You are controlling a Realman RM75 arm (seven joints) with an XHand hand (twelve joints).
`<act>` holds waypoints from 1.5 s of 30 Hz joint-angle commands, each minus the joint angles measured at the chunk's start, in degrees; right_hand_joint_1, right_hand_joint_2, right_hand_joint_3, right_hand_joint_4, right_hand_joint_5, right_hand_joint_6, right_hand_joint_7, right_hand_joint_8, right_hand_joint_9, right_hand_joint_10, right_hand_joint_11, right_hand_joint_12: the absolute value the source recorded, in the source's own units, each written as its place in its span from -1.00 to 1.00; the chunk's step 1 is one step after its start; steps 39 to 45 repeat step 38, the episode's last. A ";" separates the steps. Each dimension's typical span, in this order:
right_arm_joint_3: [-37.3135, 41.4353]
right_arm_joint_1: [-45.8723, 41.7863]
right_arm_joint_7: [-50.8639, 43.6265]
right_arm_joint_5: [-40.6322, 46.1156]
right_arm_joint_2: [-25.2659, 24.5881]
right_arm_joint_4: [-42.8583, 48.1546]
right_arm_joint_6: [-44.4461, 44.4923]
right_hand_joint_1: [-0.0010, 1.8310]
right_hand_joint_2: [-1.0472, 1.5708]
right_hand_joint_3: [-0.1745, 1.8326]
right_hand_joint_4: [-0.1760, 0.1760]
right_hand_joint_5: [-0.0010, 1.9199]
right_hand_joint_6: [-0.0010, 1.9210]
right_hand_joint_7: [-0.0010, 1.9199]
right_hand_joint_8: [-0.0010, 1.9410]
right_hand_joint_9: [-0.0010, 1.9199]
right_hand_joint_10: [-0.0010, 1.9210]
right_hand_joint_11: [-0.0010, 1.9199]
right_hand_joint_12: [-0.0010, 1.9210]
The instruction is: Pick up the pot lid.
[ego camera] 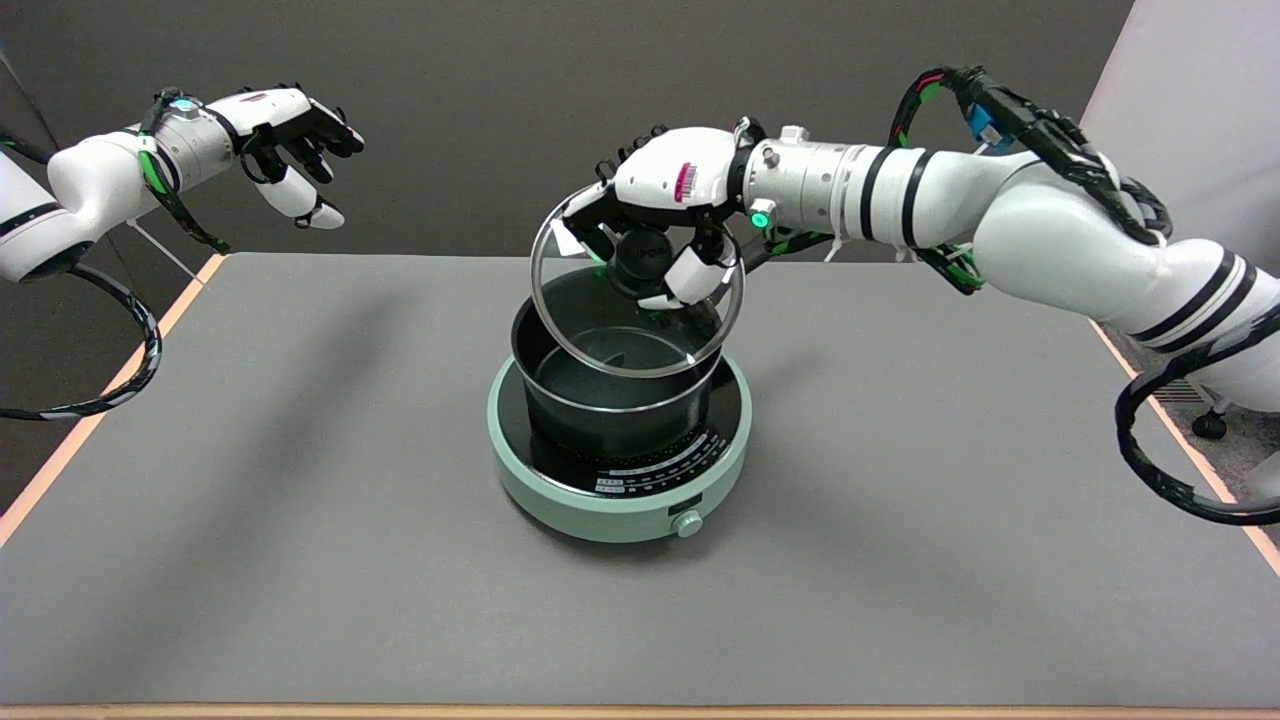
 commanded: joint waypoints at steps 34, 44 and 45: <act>53.61 -31.70 -14.59 56.84 12.37 -2.73 -6.71 0.48 0.38 0.18 1.00 -0.49 0.79 -0.15 0.72 -0.20 0.98 -0.34 0.80; 61.29 -38.03 -18.10 63.57 12.45 -3.49 -7.35 0.48 0.38 0.16 1.00 -0.49 0.76 -0.16 0.71 -0.20 0.98 -0.33 0.84; 61.29 -38.03 -18.10 63.57 12.45 -3.49 -7.35 0.48 0.38 0.16 1.00 -0.49 0.76 -0.16 0.71 -0.20 0.98 -0.33 0.84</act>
